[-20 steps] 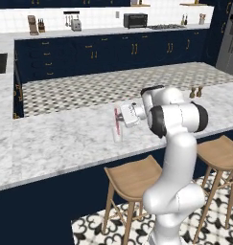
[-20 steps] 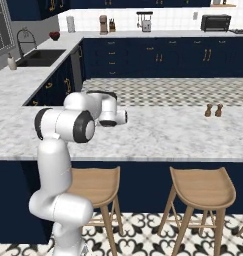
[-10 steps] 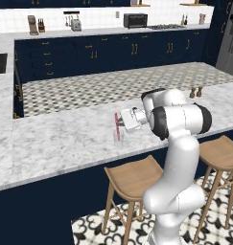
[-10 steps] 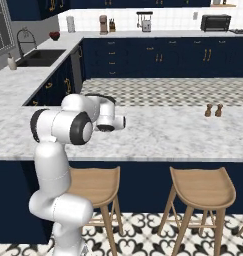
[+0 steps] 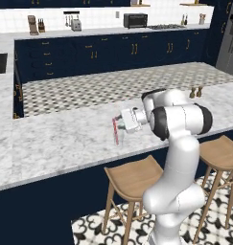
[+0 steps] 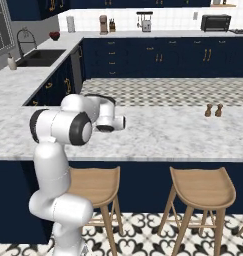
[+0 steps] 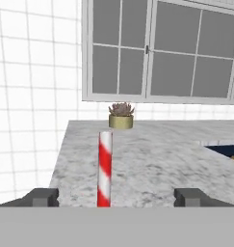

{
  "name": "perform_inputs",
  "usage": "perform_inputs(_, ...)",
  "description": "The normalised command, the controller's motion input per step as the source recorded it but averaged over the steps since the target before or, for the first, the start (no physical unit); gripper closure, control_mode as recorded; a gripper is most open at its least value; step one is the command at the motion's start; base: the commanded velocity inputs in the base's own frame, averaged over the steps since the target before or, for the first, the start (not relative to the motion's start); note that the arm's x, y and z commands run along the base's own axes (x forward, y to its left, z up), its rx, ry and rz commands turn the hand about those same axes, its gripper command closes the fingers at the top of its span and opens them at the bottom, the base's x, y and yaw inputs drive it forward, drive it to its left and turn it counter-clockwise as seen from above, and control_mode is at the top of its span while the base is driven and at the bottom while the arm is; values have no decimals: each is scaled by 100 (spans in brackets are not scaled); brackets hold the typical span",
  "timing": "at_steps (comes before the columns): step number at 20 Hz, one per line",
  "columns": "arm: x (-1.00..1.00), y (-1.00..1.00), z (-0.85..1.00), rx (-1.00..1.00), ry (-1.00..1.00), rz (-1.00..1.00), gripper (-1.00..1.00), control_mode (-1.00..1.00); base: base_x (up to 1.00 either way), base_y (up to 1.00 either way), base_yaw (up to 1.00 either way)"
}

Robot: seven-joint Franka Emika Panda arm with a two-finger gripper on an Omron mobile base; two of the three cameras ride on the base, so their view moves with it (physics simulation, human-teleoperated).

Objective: Take a straw from the drawer in front and place it inside the glass cup on the dining counter.

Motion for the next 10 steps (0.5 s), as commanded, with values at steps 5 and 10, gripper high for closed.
perform_inputs(5, -11, -51, 84, 0, -18, 0, -100, -100, 0, 0, 0)
perform_inputs(10, -62, -35, 95, -14, -29, 0, -100, -100, 0, 0, 0)
